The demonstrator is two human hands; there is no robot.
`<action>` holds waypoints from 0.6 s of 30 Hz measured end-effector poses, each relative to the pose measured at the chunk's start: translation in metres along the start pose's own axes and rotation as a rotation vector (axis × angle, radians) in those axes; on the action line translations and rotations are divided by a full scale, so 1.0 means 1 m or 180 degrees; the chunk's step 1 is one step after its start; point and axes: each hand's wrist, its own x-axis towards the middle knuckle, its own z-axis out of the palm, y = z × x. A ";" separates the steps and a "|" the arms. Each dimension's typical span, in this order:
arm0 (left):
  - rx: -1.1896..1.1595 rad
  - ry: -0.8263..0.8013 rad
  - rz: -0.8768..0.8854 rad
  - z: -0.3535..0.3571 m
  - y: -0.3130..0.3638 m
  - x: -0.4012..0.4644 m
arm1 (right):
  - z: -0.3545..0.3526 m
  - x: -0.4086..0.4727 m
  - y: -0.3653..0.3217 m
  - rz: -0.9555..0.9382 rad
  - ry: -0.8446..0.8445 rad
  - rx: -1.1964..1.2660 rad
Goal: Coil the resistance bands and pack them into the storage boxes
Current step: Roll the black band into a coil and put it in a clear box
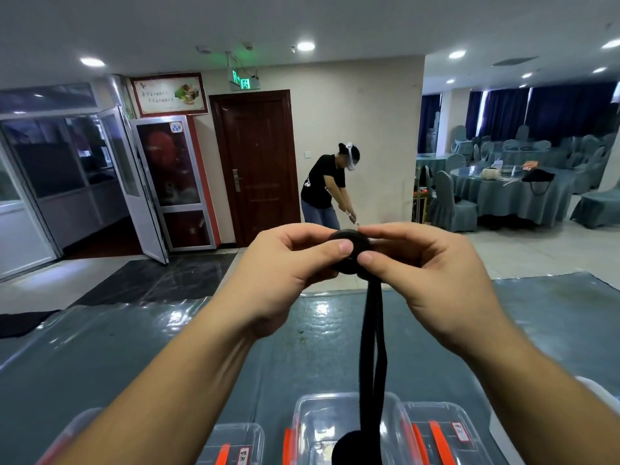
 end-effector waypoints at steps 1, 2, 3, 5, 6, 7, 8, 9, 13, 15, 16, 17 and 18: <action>-0.0170 0.0064 -0.0036 0.002 -0.003 0.000 | 0.001 -0.001 0.002 0.0037 0.0049 0.0084; -0.0227 0.0083 -0.0050 0.004 -0.007 -0.001 | 0.000 -0.001 0.004 0.0078 0.0058 0.0122; -0.0164 0.0059 -0.0053 0.003 -0.008 -0.001 | -0.001 -0.001 0.003 0.0114 0.0009 0.0090; 0.0370 -0.0109 -0.0003 -0.003 -0.006 -0.001 | -0.007 0.002 -0.002 0.0155 -0.0284 -0.0162; 0.0746 -0.0236 0.0043 -0.006 -0.002 -0.001 | -0.009 0.003 -0.005 0.0148 -0.0498 -0.0335; 0.1034 -0.0326 0.0083 -0.009 0.001 0.000 | -0.011 0.005 -0.008 0.0137 -0.0688 -0.0471; 0.1141 -0.0341 0.0114 -0.011 0.005 0.002 | -0.011 0.007 -0.010 0.0127 -0.0764 -0.0511; 0.1073 -0.0294 0.0139 -0.012 0.007 0.003 | -0.011 0.008 -0.010 0.0129 -0.0688 -0.0436; 0.0181 -0.0020 0.0169 -0.008 0.000 0.006 | -0.003 0.006 -0.001 0.0043 0.0017 0.0158; 0.0040 -0.0034 0.0121 -0.006 -0.003 0.006 | -0.001 0.005 0.001 0.0009 0.0147 0.0217; 0.0120 -0.0086 0.0078 -0.007 -0.003 0.005 | -0.003 0.005 0.001 0.0028 0.0087 0.0107; 0.0320 -0.0180 0.0031 -0.009 -0.002 0.005 | -0.006 0.006 -0.002 0.0060 -0.0082 -0.0093; 0.0578 -0.0320 -0.0014 -0.011 0.001 0.005 | -0.010 0.007 -0.005 0.0082 -0.0327 -0.0360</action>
